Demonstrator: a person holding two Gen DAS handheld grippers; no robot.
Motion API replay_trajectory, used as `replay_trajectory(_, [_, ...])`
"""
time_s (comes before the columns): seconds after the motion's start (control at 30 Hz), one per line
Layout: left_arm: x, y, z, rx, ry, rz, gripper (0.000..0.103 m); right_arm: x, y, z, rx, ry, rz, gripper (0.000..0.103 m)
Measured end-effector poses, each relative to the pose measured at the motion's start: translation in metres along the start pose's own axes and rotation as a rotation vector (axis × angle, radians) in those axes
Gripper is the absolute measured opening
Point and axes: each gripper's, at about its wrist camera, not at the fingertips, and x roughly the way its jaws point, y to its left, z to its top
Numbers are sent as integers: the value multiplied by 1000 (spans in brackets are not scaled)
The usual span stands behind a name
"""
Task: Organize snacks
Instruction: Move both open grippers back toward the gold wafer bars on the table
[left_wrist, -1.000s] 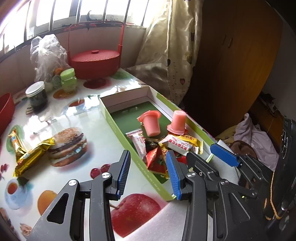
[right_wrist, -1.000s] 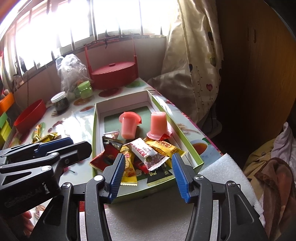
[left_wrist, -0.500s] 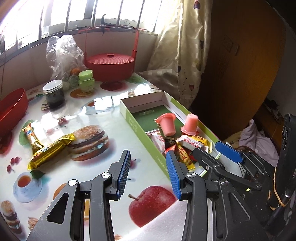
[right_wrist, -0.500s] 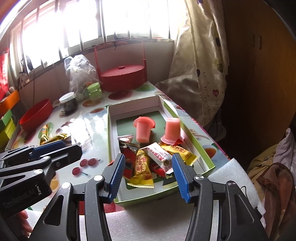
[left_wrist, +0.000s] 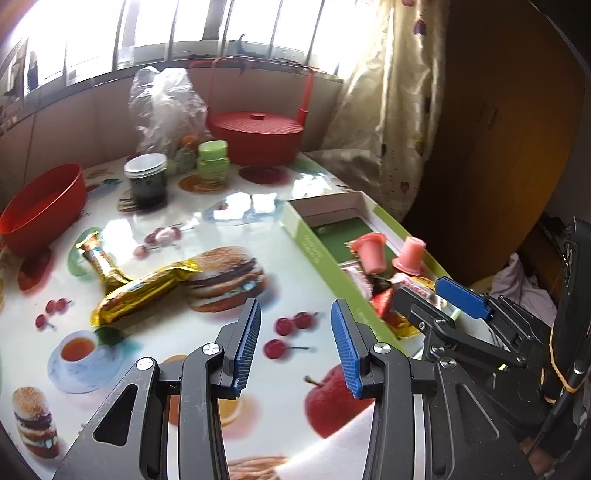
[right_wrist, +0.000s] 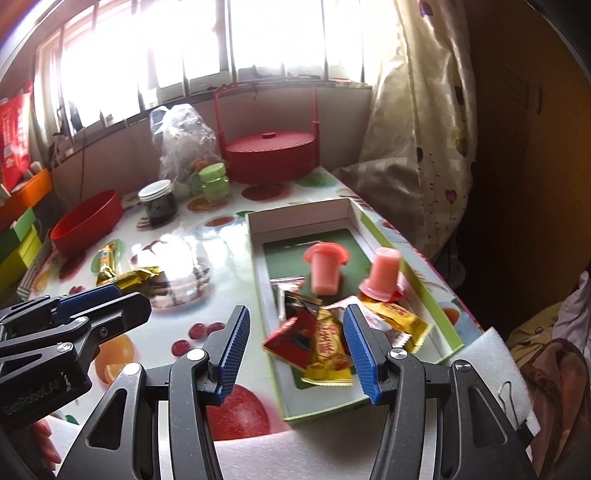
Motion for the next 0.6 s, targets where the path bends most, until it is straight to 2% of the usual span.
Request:
replay_trajectory(0.37, [-10, 51, -7, -75, -13, 56, 41, 14, 35, 10, -61, 15, 54, 53])
replay_trajectory(0.6, [-12, 96, -16, -157, -3, 112, 41, 29, 62, 16, -104, 40, 108, 53])
